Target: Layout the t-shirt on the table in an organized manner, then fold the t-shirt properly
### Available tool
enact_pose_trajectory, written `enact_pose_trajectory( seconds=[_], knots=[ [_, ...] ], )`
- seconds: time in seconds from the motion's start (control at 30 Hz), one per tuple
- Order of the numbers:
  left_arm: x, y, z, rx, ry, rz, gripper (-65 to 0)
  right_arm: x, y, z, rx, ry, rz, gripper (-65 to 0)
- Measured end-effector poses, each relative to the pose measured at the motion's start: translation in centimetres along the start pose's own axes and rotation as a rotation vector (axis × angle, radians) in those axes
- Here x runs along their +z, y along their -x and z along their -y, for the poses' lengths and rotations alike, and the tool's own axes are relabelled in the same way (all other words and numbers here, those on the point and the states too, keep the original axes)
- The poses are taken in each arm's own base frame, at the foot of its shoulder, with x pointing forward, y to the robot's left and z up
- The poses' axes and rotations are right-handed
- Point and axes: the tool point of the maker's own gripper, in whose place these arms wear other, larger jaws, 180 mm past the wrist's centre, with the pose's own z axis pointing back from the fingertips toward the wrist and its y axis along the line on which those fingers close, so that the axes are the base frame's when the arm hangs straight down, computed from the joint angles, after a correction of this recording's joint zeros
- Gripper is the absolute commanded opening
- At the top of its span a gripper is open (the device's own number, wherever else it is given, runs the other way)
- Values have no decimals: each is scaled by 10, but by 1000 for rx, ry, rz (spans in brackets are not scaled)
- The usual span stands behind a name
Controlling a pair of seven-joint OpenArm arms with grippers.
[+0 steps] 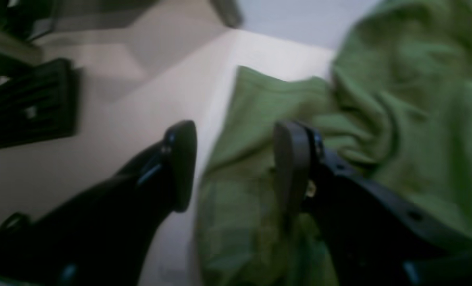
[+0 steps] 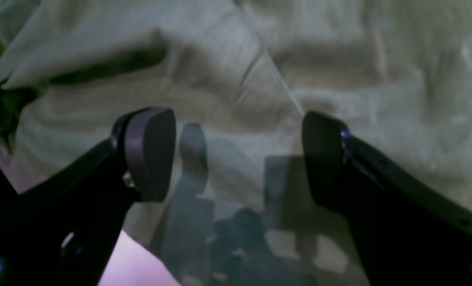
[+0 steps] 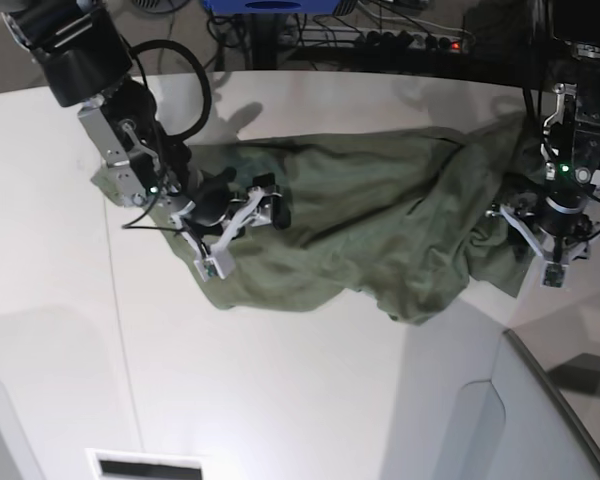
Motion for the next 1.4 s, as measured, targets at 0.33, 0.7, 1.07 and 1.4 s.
enact_pose_trajectory(
  seconds=[0.33, 0.7, 1.07, 1.4],
  knots=[
    [-8, 33, 37, -111, 101, -89, -245, -2, 3, -2, -10, 0, -2, -183],
    [-23, 47, 25, -112, 73, -150, -245, -5, 5, 1, -31, -8, 10, -183],
    [-43, 40, 67, -241, 169, -156, -650, -5, 5, 1, -32, -9, 12, -183],
    [-23, -21, 74, -254, 189, 5, -650, -5, 5, 1, -32, -8, 10, -183]
  ],
)
